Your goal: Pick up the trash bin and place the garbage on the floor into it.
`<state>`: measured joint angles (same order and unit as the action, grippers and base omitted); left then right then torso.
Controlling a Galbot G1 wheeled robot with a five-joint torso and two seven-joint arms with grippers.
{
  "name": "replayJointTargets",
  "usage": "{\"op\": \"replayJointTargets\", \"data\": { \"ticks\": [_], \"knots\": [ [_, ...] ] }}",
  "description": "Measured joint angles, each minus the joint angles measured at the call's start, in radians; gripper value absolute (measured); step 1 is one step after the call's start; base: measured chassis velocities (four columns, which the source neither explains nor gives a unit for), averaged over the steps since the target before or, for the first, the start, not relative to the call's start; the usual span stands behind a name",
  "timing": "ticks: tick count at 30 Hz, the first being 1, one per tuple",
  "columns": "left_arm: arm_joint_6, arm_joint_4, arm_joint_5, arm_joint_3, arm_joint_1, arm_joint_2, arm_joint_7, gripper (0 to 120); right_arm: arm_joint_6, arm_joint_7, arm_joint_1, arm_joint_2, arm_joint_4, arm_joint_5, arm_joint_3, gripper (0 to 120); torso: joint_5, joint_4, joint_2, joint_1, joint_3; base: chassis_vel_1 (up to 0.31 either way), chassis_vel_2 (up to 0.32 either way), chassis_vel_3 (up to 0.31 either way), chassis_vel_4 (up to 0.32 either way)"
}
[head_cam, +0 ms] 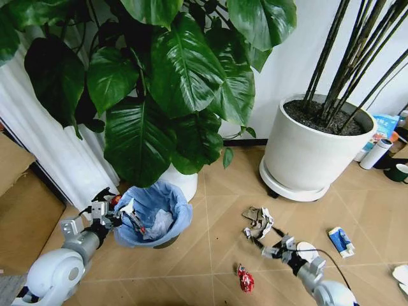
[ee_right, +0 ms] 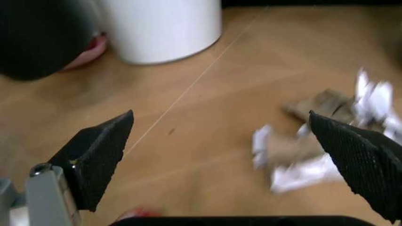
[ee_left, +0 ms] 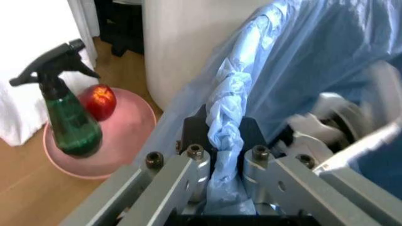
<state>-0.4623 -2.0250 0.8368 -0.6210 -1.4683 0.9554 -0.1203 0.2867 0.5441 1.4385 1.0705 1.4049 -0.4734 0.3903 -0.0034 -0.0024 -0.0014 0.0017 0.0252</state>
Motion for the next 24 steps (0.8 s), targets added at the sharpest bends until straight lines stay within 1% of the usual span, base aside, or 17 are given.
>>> {"op": "replayJointTargets", "data": {
  "ticks": [3, 7, 9, 13, 20, 22, 24],
  "knots": [
    [0.000, 0.000, 0.000, -0.001, -0.001, 0.000, 0.000, 1, -0.001, 0.001, 0.027, -0.006, 0.019, 0.004, -0.013, 100, 0.0005, -0.0002, 0.000, 0.000, 0.000, 0.020, -0.071, -0.043, 0.068],
    [0.000, 0.000, -0.001, -0.002, -0.003, 0.000, -0.001, 1, 0.003, 0.002, 0.069, -0.012, 0.038, 0.028, -0.020, 100, 0.0001, 0.0001, 0.000, 0.000, 0.000, 0.000, 0.000, 0.000, 0.000],
    [0.000, 0.000, -0.002, -0.004, -0.003, -0.001, -0.001, 1, 0.009, 0.003, 0.094, -0.014, 0.040, 0.044, -0.023, 100, 0.0005, 0.0001, 0.000, 0.000, 0.000, 0.000, 0.000, 0.000, 0.000],
    [0.000, 0.001, -0.002, -0.005, -0.001, -0.002, 0.000, 1, 0.022, 0.008, 0.111, -0.010, 0.029, 0.074, -0.024, 100, 0.0001, 0.0001, 0.000, 0.000, 0.000, 0.000, 0.000, 0.000, 0.000],
    [0.000, 0.003, -0.001, -0.005, 0.002, -0.004, 0.000, 1, 0.030, 0.007, 0.101, 0.017, -0.010, 0.131, -0.041, 100, 0.0003, 0.0000, 0.000, 0.000, 0.000, 0.000, 0.000, 0.000, 0.000],
    [0.000, 0.003, 0.003, -0.006, 0.002, -0.008, 0.000, 1, 0.030, -0.003, 0.068, 0.034, -0.048, 0.152, -0.064, 100, 0.0003, 0.0002, 0.000, 0.000, 0.000, 0.000, 0.000, 0.000, 0.000],
    [0.000, 0.003, 0.004, -0.008, 0.002, -0.010, 0.000, 1, 0.030, -0.005, 0.059, 0.036, -0.057, 0.154, -0.070, 100, 0.0003, 0.0002, 0.000, 0.000, 0.000, 0.000, 0.000, 0.000, 0.000]
  ]
}}
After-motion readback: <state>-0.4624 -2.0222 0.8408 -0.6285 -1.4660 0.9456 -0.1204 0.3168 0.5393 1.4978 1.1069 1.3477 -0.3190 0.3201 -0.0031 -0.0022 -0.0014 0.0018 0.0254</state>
